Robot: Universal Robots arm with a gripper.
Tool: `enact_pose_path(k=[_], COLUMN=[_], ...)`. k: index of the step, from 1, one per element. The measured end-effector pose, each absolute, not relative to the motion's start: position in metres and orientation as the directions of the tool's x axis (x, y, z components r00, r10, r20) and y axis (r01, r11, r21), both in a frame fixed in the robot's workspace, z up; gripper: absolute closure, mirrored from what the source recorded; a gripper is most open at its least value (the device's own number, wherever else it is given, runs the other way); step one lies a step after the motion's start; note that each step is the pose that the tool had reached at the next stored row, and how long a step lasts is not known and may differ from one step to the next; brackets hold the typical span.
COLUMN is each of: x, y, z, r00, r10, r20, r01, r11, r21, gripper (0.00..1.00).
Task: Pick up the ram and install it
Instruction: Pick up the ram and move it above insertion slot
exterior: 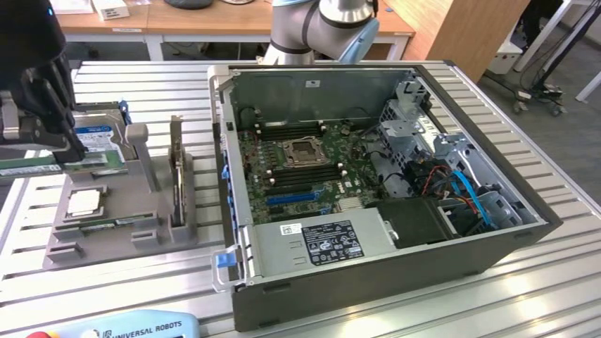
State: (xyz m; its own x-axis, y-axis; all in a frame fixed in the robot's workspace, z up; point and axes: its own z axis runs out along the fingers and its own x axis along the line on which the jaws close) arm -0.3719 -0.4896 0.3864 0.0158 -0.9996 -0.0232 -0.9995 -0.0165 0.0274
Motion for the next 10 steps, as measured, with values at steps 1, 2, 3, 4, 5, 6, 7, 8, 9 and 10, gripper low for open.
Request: enact_pose_path(k=[1, 2, 3, 4, 5, 6, 7, 8, 9, 10], x=[-0.372, -0.372, -0.372, -0.372, -0.372, -0.372, -0.372, -0.372, -0.372, -0.372], y=[-0.490, -0.490, -0.490, -0.490, -0.490, -0.490, -0.490, -0.490, -0.490, -0.490], z=[0.389, 0.392, 0.394, 0.396, 0.398, 0.400, 0.402, 0.404, 0.406, 0.407], r00=[0.016, 0.016, 0.016, 0.016, 0.016, 0.016, 0.016, 0.016, 0.016, 0.016], r10=[-1.000, -1.000, -1.000, -1.000, -1.000, -1.000, -1.000, -1.000, -1.000, -1.000], r20=[-0.023, -0.023, -0.023, -0.023, -0.023, -0.023, -0.023, -0.023, -0.023, -0.023], r01=[-0.999, -0.999, -0.999, -0.999, -0.999, -0.999, -0.999, -0.999, -0.999, -0.999], r11=[-0.016, -0.016, -0.016, -0.016, -0.016, -0.016, -0.016, -0.016, -0.016, -0.016], r21=[0.027, 0.027, 0.027, 0.027, 0.027, 0.027, 0.027, 0.027, 0.027, 0.027], gripper=[0.89, 0.89, 0.89, 0.89, 0.89, 0.89, 0.89, 0.89, 0.89, 0.89])
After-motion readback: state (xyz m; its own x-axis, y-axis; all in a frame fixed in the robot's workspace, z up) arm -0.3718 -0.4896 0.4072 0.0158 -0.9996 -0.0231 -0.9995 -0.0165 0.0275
